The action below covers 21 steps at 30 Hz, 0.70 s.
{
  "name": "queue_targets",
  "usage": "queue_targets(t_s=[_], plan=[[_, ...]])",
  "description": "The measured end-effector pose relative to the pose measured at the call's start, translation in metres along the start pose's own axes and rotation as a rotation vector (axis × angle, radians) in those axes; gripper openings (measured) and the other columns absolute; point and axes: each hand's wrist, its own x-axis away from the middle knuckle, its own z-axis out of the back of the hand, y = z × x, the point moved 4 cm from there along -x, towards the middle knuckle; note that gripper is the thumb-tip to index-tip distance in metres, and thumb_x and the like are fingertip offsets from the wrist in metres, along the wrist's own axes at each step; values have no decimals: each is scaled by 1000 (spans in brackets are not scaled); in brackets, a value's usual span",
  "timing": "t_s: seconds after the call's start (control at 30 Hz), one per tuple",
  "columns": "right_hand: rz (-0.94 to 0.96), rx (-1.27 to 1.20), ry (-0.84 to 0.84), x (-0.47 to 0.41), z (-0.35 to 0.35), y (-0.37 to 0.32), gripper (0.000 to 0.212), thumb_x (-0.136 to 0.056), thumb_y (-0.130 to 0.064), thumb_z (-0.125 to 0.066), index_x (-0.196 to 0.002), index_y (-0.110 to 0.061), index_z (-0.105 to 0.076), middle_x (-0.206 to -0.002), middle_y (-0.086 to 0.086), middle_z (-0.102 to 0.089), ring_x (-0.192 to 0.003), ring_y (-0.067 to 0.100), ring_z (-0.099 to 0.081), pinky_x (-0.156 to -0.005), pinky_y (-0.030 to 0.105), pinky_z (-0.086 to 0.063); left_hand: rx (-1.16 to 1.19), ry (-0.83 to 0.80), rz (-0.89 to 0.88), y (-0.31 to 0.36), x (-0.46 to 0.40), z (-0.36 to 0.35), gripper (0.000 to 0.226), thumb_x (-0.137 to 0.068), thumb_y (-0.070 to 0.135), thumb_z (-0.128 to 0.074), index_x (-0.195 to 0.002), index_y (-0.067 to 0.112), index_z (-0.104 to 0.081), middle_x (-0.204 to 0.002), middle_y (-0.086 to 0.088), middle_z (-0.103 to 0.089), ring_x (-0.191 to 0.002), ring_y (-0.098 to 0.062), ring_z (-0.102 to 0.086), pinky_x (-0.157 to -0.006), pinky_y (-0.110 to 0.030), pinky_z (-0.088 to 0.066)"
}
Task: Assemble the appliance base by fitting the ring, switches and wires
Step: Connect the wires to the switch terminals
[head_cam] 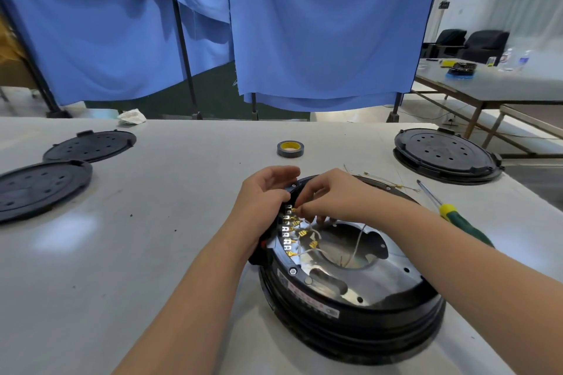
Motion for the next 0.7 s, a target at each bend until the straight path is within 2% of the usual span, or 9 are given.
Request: queue_targets(t_s=[0.17,0.37,0.5,0.7], plan=[[-1,-27,3,2,-2,3,11,-78,-13,-72,-75,-22,-70,-57,-9,-68,-52,5,-65,-47,13,-45,-36,-4,-1,0,0,-2,46,-82,-15,-46,-102,18,-71,-105,6,-73,-96,-3,-68,-72,-16,-54],[-34,-75,13,2,-1,7,12,-78,-14,-73,-72,-24,-70,-67,0,-72,-55,8,-64,-63,26,-53,-66,-18,-3,0,0,-4,43,-83,-14,-46,-100,16,-73,-99,3,-74,-92,-8,-70,-73,-18,-55],[-44,-60,-4,2,-2,7,10,-80,-12,-72,-75,-21,-70,-51,-8,-64,-47,4,-58,-53,18,-47,-93,-34,1,-1,-1,-2,42,-83,-12,-47,-97,17,-74,-97,2,-75,-92,-13,-70,-79,-26,-56],[-38,-97,-16,2,-4,7,11,-81,-12,-71,-75,-21,-69,-53,-8,-65,-47,4,-57,-52,17,-47,-83,-17,-14,-2,0,0,39,-84,-12,-49,-96,17,-74,-95,2,-75,-91,-14,-71,-78,-26,-56]])
